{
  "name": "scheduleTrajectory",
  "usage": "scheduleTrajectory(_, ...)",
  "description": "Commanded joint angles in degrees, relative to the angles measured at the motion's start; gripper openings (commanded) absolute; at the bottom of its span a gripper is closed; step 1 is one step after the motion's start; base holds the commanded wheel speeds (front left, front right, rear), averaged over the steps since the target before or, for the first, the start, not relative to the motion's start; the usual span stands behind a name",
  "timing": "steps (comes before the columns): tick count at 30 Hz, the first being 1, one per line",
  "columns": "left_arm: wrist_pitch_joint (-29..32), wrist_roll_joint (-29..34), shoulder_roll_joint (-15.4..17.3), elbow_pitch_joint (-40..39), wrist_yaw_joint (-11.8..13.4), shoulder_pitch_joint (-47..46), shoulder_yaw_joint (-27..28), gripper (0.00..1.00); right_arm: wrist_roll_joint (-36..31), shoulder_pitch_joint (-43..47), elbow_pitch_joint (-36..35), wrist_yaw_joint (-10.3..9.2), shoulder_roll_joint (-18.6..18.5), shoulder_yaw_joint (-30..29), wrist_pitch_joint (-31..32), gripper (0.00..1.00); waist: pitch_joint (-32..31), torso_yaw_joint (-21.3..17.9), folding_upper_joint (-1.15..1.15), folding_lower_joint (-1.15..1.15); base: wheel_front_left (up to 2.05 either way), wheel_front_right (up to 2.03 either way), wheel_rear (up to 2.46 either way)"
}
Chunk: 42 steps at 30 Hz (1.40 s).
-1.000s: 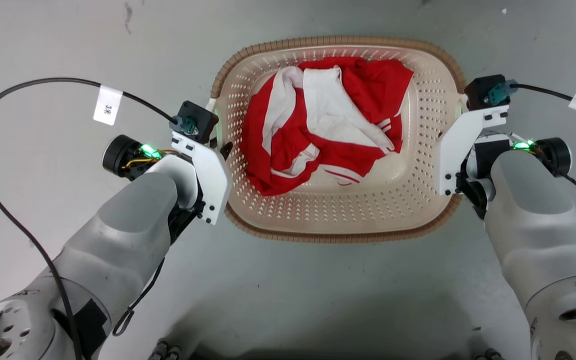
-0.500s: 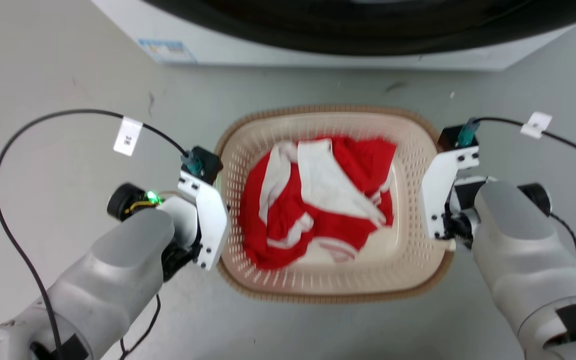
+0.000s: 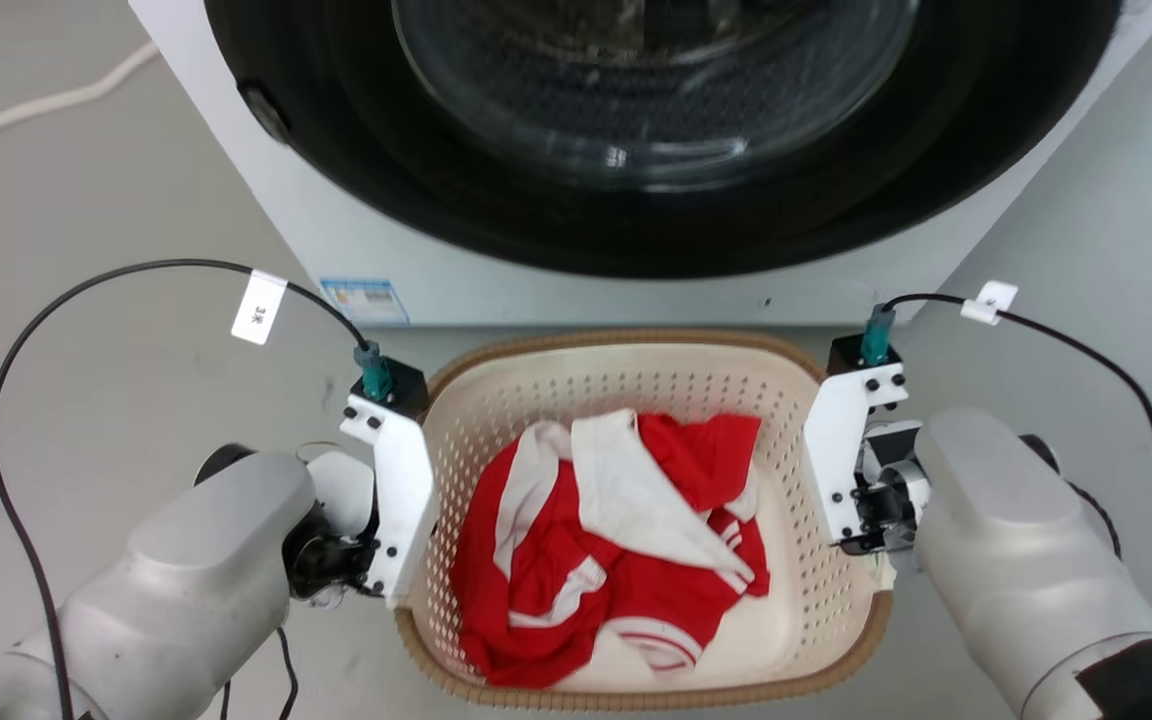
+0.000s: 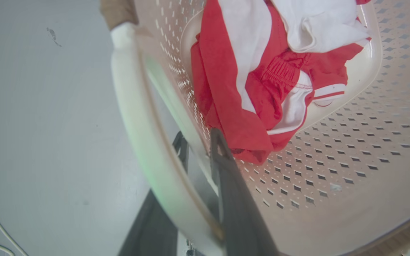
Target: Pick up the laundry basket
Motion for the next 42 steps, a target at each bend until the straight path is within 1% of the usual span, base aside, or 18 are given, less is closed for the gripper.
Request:
scheduleTrajectory(1,1.16,-0.14,0.61,-0.52,-0.35,0.64,-0.06,0.00,0.50,1.19,-0.62,0.68,-0.27,1.46,1.09,0.00,-3.45,-0.83,0.00,0.01,0.00,0.00,0.00)
scheduleTrajectory(5,4.10,-1.71,0.74,-0.91,-0.35,1.76,-0.02,0.00,3.35,2.63,-1.81,0.69,-0.19,3.84,3.10,0.00,-7.15,-1.26,0.00,0.01,0.00,0.00,0.00)
scheduleTrajectory(9,6.17,-1.85,0.00,-1.45,-0.44,1.83,-0.01,0.00,5.03,2.96,-2.08,0.46,-0.13,5.96,4.96,0.00,-9.53,-1.53,0.00,0.01,0.00,0.00,0.00)
scheduleTrajectory(19,9.38,-2.98,-0.46,-1.81,-0.48,5.10,-0.04,0.00,9.14,4.41,-3.50,0.47,0.02,10.21,7.28,0.00,-15.51,-2.20,0.00,0.01,0.00,0.00,0.00)
scheduleTrajectory(29,10.99,-4.71,-0.48,-1.36,-0.48,6.43,-0.07,0.00,11.46,4.88,-2.18,0.47,0.03,12.29,7.68,0.00,-17.65,-2.24,0.00,0.01,0.00,0.00,0.00)
scheduleTrajectory(42,11.47,-5.64,-1.45,-1.67,-0.49,5.02,-0.03,0.00,13.35,3.14,-1.65,0.48,0.22,14.08,7.73,0.00,-17.39,-2.27,0.00,0.01,0.00,0.00,0.00)
